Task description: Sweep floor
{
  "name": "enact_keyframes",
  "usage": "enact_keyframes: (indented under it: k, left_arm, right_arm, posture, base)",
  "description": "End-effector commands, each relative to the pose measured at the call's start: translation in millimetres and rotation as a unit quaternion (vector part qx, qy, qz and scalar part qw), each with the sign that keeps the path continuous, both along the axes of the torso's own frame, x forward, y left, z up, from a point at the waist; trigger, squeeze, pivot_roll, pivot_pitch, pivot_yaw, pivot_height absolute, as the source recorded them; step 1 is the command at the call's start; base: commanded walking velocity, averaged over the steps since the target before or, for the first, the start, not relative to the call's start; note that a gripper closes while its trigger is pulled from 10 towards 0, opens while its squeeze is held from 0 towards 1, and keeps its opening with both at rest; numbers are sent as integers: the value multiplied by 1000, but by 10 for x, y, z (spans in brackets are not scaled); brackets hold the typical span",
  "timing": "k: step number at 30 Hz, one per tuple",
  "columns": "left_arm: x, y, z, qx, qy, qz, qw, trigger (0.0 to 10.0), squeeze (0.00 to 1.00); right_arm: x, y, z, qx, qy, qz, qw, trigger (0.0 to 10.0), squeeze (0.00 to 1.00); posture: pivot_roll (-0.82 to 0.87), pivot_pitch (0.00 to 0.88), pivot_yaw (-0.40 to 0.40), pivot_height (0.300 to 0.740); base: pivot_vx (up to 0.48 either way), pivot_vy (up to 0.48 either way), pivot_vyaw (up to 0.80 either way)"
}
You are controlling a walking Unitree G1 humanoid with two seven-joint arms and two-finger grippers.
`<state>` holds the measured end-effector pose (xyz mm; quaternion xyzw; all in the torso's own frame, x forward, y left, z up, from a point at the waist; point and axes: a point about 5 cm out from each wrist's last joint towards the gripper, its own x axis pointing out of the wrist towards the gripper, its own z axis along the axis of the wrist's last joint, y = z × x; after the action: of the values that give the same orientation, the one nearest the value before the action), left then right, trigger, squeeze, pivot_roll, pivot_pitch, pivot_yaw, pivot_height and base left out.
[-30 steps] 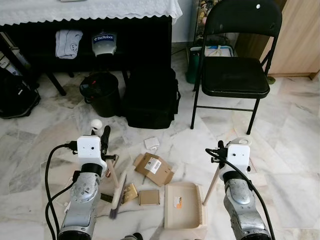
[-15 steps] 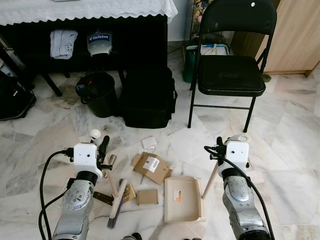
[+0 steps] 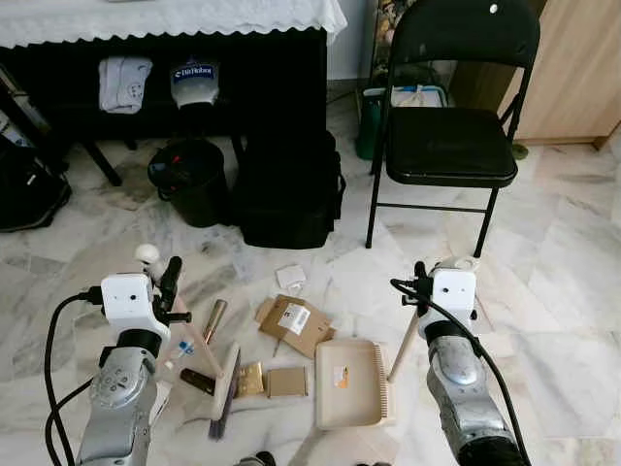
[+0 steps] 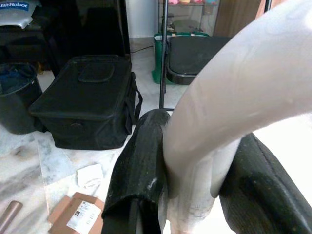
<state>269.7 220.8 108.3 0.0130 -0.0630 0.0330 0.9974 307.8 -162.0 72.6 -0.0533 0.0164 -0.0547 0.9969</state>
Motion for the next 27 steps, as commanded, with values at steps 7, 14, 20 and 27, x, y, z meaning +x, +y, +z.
enact_keyframes:
  k: [7, 14, 20, 27]
  left_arm:
    - [-97, 115, 101, -22, -11, 23, 999, 10000, 0]
    - [-227, 138, 60, -20, -1, 17, 1000, 10000, 0]
    - [-237, 137, 107, -26, -5, 15, 1000, 10000, 0]
    - [-266, 153, 64, -22, 19, 2, 1000, 10000, 0]
  right_arm:
    - [15, 13, 8, 0, -9, 2, 1000, 10000, 0]
    - [10, 11, -5, 1, -7, 1, 1000, 10000, 0]
    - [4, 6, -10, 0, -6, 1, 1000, 10000, 0]
    - [2, 2, -15, 0, -6, 0, 1000, 10000, 0]
  posture:
    - [49, 166, 50, 740]
    - [50, 173, 52, 740]
    - [49, 182, 49, 740]
    - [52, 182, 53, 740]
  base:
    - [0, 0, 0]
    - [0, 0, 0]
    - [0, 0, 0]
    - [0, 0, 0]
